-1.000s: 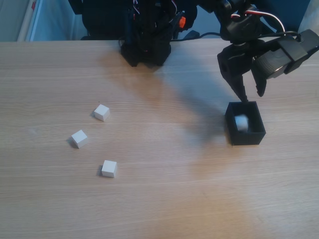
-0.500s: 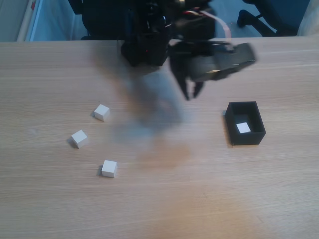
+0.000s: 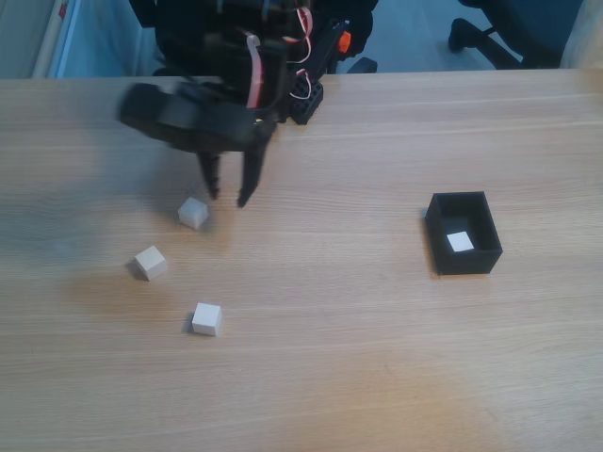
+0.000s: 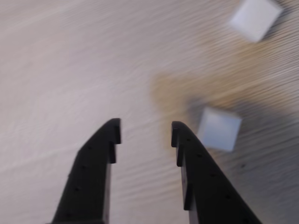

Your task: Pick blocks and place them in the box.

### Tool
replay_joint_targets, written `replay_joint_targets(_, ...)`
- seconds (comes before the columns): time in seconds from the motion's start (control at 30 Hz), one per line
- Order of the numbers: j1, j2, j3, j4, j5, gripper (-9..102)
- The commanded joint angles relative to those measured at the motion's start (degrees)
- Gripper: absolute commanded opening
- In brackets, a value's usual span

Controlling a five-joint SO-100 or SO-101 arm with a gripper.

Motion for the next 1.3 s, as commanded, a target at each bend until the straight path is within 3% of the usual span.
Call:
replay_joint_targets(0.0,4.1,-3.7,-1.7,-6.0,0.6,15)
replay_joint_targets(0.6,14.7,-30.2,-18.4,-7.5,-3.6,16)
replay_joint_targets(1.27,14.2,-42.0,-27.2,-10.1,-5.2,17)
